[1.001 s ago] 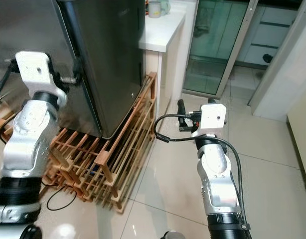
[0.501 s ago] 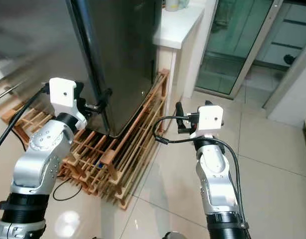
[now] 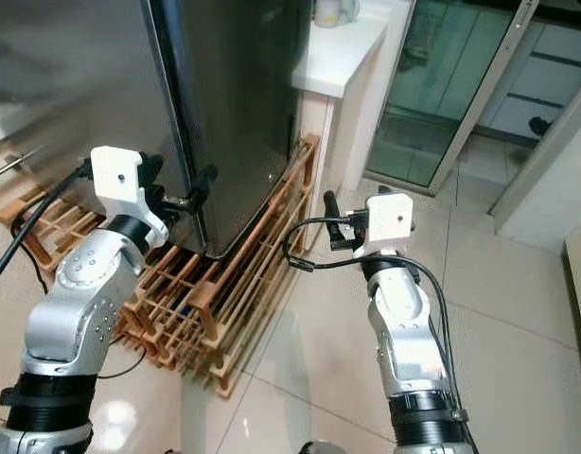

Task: Restocking fridge

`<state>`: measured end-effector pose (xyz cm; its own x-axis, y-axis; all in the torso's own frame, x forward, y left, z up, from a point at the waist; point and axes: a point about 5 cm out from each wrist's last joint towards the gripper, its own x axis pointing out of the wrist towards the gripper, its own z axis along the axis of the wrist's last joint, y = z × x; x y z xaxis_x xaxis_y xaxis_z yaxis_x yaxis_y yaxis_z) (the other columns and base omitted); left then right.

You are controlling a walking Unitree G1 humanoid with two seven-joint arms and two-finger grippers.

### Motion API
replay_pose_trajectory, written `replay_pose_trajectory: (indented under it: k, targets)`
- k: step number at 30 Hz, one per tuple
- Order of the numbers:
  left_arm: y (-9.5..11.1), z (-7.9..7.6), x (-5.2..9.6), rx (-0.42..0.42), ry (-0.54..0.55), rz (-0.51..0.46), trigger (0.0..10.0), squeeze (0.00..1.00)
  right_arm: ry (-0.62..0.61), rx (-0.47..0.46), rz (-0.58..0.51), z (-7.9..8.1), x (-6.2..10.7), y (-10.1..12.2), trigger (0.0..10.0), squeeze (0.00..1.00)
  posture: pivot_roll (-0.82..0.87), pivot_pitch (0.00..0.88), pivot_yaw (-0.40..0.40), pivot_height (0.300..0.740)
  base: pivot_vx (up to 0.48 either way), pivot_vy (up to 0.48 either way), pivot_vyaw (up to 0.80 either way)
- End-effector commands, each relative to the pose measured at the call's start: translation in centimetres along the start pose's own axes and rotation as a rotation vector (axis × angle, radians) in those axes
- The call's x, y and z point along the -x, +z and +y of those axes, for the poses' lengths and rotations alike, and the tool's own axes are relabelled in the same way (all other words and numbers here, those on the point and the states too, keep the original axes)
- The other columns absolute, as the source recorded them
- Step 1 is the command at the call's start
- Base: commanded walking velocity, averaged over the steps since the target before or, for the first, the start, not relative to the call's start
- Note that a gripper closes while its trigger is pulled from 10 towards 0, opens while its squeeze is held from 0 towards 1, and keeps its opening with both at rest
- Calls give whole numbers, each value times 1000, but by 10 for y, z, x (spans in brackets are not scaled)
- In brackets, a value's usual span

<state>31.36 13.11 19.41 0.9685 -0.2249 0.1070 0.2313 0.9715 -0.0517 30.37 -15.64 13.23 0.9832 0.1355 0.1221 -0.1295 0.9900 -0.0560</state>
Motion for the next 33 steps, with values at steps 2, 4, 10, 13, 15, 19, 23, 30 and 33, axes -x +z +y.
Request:
replay_pose_trajectory:
  k: [2, 4, 10, 13, 15, 19, 23, 30, 33]
  targets:
    - [1, -3, -6, 15, 10, 9, 10000, 0, -24, 9, -14, -8, -2, 3, 10000, 0, -54, 0, -41, 740, 0, 0, 0]
    - [3, -4, -8, 21, 4, -2, 10000, 0, -19, 10, -19, -7, -2, 4, 10000, 0, -57, 0, -33, 740, 0, 0, 0]
    - [7, -5, -13, 15, -15, -7, 10000, 0, -28, 2, -20, -5, -1, 2, 10000, 0, -63, 0, -11, 740, 0, 0, 0]
    - [7, -6, -15, 14, -21, -5, 10000, 0, -33, -2, -19, -3, 0, 1, 10000, 0, -67, 0, -5, 740, 0, 0, 0]
    - [6, -7, -17, 17, -22, 1, 10000, 0, -34, -4, -18, -3, 1, 0, 10000, 0, -69, 0, -5, 740, 0, 0, 0]
    - [-3, -11, -30, 30, -2, 29, 10000, 0, -35, -4, -18, -3, 1, 0, 10000, 0, -78, 0, -3, 740, 0, 0, 0]
    - [-2, -10, -39, 48, 18, 26, 10000, 0, -40, 0, -21, -5, -1, 1, 10000, 0, -83, 0, -9, 740, 0, 0, 0]
    - [1, -19, -53, 102, 15, 7, 10000, 0, -39, 4, -23, -4, -1, 1, 10000, 0, -100, 0, -6, 740, 0, 0, 0]
    - [8, -26, -53, 99, -25, -21, 10000, 0, -44, 6, -26, -5, 0, 2, 10000, 0, -107, 0, 1, 740, 0, 0, 0]
